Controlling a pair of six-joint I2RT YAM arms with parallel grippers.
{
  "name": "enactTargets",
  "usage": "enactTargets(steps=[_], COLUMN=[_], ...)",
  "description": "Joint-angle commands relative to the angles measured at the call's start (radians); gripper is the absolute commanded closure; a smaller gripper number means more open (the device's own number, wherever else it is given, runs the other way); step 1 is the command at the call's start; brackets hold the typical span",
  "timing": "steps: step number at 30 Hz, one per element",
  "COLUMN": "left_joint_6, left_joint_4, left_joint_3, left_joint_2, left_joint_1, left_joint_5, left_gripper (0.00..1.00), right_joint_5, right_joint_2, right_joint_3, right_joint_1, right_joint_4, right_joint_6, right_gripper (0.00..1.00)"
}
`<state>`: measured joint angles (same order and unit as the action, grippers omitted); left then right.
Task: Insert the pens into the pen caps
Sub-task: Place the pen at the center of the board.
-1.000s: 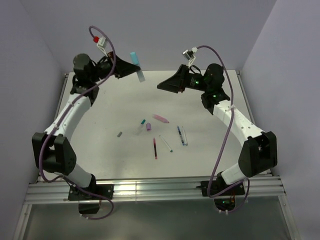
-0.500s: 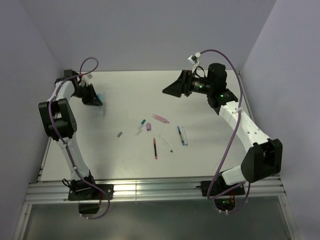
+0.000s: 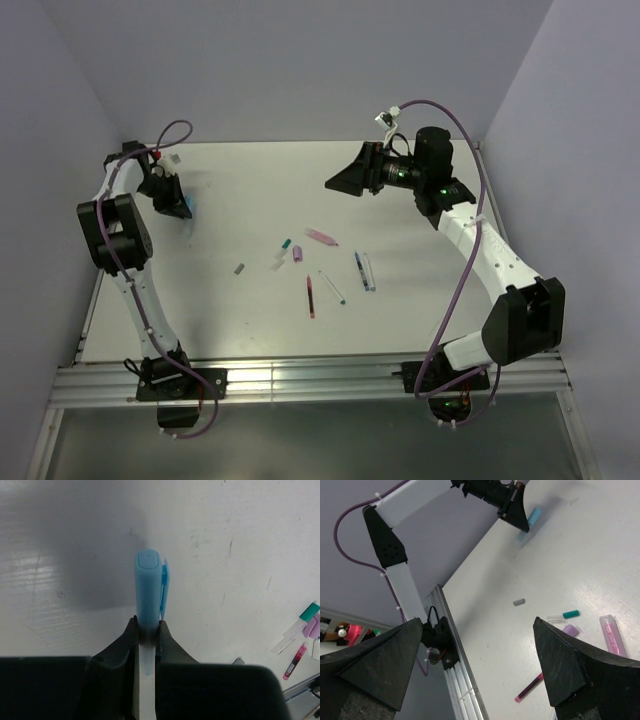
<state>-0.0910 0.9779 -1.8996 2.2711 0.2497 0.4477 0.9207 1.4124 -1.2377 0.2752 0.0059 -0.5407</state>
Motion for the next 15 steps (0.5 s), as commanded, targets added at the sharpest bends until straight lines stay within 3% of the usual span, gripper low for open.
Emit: enactTargets(steps=[1, 10, 15], left_joint_6=[-0.021, 0.005, 0.017], left_joint_4=[0.005, -0.027, -0.050], left_joint_3=[-0.094, -0.139, -0.124], left_joint_2=[0.065, 0.140, 0.125], left_joint_1=[-0.001, -0.009, -0.009], left_joint_5=[0.017, 0.043, 0.040], left_gripper=[0.91, 0.84, 0.70], right_joint_5=[0.014, 0.010, 0.015], right_joint_2=[-0.001, -0.007, -0.007], right_joint_3=[-0.043, -0.037, -0.039], right_joint_1=[0.004, 0.004, 0.004], right_joint_4=[0.008, 0.006, 0.005], right_joint_6=[0.007, 0.013, 0.010], right_gripper=[0.00, 0.00, 0.00])
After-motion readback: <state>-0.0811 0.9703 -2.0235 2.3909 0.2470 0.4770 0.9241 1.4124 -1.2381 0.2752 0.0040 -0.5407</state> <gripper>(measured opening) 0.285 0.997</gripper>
